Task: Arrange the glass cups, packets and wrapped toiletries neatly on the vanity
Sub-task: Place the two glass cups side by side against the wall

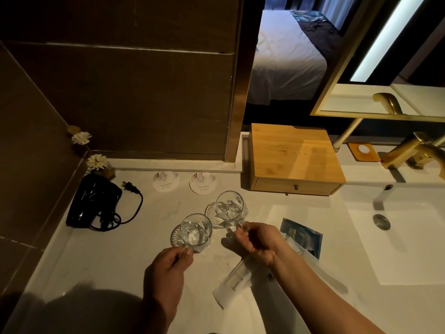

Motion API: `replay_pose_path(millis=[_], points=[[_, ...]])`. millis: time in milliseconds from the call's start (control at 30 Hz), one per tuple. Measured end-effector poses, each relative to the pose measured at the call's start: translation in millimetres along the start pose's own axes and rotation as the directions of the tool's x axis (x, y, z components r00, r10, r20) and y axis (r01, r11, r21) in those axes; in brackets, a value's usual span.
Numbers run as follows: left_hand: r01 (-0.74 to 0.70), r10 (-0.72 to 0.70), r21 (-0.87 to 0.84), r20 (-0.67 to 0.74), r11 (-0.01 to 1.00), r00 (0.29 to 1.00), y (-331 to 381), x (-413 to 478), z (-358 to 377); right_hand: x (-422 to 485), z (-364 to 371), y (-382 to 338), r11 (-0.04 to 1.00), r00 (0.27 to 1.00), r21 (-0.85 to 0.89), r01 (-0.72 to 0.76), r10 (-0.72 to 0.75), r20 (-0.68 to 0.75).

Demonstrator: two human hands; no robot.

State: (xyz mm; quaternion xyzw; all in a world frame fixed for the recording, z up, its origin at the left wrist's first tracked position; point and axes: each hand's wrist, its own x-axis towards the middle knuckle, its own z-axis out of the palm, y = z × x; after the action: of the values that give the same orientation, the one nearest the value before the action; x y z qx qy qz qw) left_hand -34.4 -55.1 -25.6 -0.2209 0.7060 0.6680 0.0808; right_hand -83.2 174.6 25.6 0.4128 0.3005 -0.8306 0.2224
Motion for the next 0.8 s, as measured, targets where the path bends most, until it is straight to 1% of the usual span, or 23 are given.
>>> replay_pose_path(millis=[100, 233, 467, 633, 800], points=[[-0.017, 0.017, -0.002, 0.004, 1.0, 1.0, -2, 1, 0, -7, 2, -2, 0.997, 1.0, -0.074, -0.007, 0.006, -0.017], [-0.016, 0.016, -0.008, 0.012, 1.0, 1.0, -2, 0, 0, -9, 1, -2, 0.99, 1.0, -0.141, -0.019, 0.019, -0.001], [-0.009, 0.009, -0.037, 0.004, 0.999, 1.0, -4, -1, 1, -13, 0, -8, 0.994, 0.998, -0.094, -0.055, 0.051, -0.041], [0.004, -0.004, -0.037, -0.001, 0.999, 1.0, -2, -1, 2, -5, -5, -9, 0.998, 0.997, -0.054, -0.04, 0.036, -0.07], [0.016, -0.017, -0.042, -0.014, 0.999, 1.0, 0, -2, 4, -7, -3, -8, 0.994, 0.998, -0.098, -0.04, 0.035, -0.049]])
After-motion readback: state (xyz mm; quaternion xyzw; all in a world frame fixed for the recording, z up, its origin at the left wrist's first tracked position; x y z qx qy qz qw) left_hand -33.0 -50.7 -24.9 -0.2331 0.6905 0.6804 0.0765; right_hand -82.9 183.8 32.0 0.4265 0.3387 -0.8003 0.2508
